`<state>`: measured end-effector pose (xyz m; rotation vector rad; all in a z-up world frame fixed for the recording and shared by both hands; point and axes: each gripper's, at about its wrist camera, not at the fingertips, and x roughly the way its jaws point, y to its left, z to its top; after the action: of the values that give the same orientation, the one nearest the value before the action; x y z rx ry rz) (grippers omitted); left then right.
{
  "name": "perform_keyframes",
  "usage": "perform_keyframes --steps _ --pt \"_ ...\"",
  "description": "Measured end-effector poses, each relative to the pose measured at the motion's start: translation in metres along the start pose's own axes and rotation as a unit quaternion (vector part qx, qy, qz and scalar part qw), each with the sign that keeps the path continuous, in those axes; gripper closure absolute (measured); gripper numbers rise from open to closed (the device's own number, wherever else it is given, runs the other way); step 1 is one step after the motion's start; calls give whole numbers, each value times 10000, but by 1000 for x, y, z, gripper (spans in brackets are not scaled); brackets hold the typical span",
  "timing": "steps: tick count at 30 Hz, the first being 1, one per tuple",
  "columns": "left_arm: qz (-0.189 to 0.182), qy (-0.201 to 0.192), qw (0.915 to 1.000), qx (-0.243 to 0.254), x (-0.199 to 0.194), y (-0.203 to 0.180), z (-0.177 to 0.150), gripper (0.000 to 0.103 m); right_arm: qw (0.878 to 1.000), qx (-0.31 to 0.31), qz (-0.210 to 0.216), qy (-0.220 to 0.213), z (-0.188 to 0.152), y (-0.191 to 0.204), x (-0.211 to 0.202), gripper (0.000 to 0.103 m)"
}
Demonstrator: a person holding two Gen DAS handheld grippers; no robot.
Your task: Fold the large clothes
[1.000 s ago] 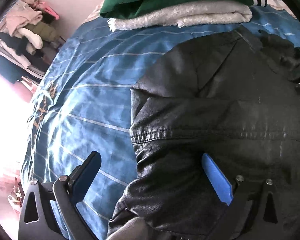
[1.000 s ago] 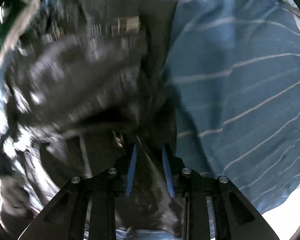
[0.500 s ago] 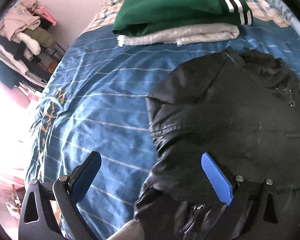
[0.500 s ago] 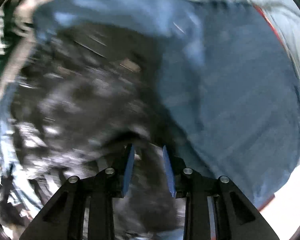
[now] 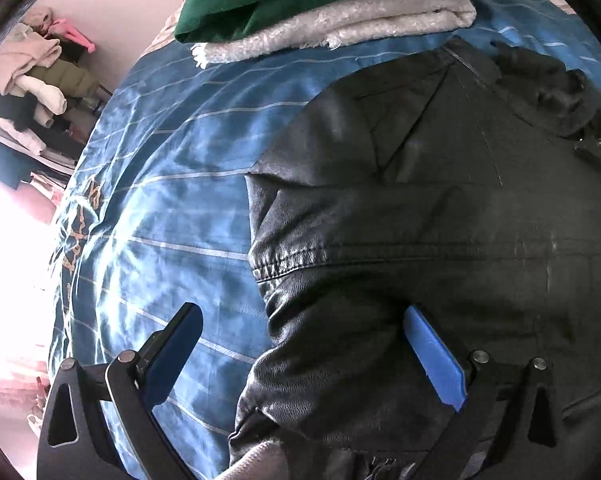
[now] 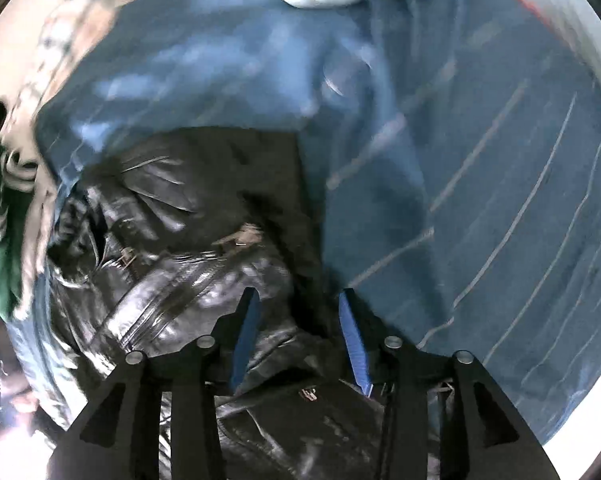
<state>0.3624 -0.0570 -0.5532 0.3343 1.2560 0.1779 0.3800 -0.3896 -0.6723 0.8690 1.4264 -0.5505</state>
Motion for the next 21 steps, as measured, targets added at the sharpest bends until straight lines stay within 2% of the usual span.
perform_keyframes --steps 2,3,4,6,9,11,13,15,16,18,19,21 --pt "23 24 10000 28 -1 -1 2 0 9988 17 304 396 0 -4 19 59" --pt "33 22 10000 49 -3 -1 2 0 9987 -49 342 387 -2 -3 24 69" --pt "42 26 10000 68 -4 -1 4 0 9993 -176 204 264 -5 -1 23 78" --pt "23 -13 10000 81 -10 0 6 0 9994 -346 23 -43 -14 6 15 87" --pt "-45 -140 9999 39 -25 4 10 0 9987 -256 82 -430 -27 12 -6 92" --pt "-89 -188 9998 52 -28 2 12 0 9985 -257 -78 -472 -29 7 -13 93" --pt "-20 -147 9998 116 -20 -4 14 0 9983 -369 -388 -233 -29 1 -1 92" --pt "53 -2 9997 229 -7 -11 14 0 9964 -496 -686 81 -24 -2 15 82" --pt "72 66 9996 261 -2 -13 14 0 9964 -465 -708 63 -22 1 11 79" --pt "39 97 9997 217 3 -13 13 0 9943 -602 -862 -180 -21 12 -5 76" --pt "11 108 9998 168 3 -12 13 0 9908 -826 -963 -475 -23 24 -20 74" --pt "-20 120 9999 93 4 -11 12 0 9866 -1212 -811 -728 -31 46 -34 74"
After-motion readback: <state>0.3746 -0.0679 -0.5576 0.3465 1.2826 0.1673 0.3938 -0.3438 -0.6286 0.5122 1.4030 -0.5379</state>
